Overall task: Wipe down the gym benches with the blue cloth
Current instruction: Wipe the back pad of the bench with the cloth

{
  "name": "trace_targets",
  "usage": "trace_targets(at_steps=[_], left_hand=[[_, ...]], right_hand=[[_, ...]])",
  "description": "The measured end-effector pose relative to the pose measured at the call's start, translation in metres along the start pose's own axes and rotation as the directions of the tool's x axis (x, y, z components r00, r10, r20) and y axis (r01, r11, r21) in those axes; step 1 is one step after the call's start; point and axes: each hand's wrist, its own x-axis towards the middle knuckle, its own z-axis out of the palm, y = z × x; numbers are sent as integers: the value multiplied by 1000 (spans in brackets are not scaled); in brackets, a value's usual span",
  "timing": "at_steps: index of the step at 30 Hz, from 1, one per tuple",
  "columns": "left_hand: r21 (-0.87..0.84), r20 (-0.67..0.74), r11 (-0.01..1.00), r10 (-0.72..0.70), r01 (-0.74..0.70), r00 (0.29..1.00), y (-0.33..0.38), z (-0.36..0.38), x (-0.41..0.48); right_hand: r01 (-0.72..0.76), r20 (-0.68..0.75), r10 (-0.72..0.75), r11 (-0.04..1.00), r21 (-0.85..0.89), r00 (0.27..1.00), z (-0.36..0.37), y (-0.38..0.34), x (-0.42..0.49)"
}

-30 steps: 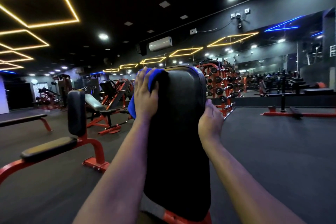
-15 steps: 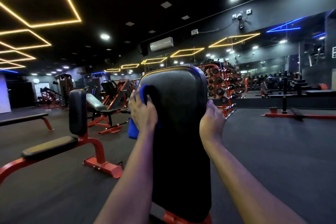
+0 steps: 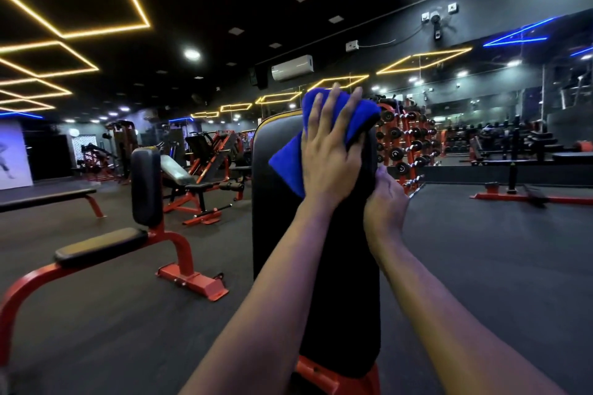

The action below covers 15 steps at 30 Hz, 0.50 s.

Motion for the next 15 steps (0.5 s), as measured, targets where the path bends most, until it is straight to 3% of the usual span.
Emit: trace_targets(at_steps=[6, 9, 12, 15], left_hand=[[-63, -55, 997, -40, 36, 998, -34, -5, -33], [-44, -73, 984, -177, 174, 981, -68, -14, -22], [-65, -107, 922, -387, 382, 916, -91, -24, 5], [-69, -31, 930, -364, 362, 931, -83, -33, 34]], right_hand=[[-17, 8, 18, 997, -71, 1000, -2, -3, -1], [-8, 35, 11, 996, -85, 999, -4, -5, -2], [-1, 57, 3, 999, -50, 998, -5, -7, -4], [15, 59, -12, 999, -51, 998, -5, -6, -3]])
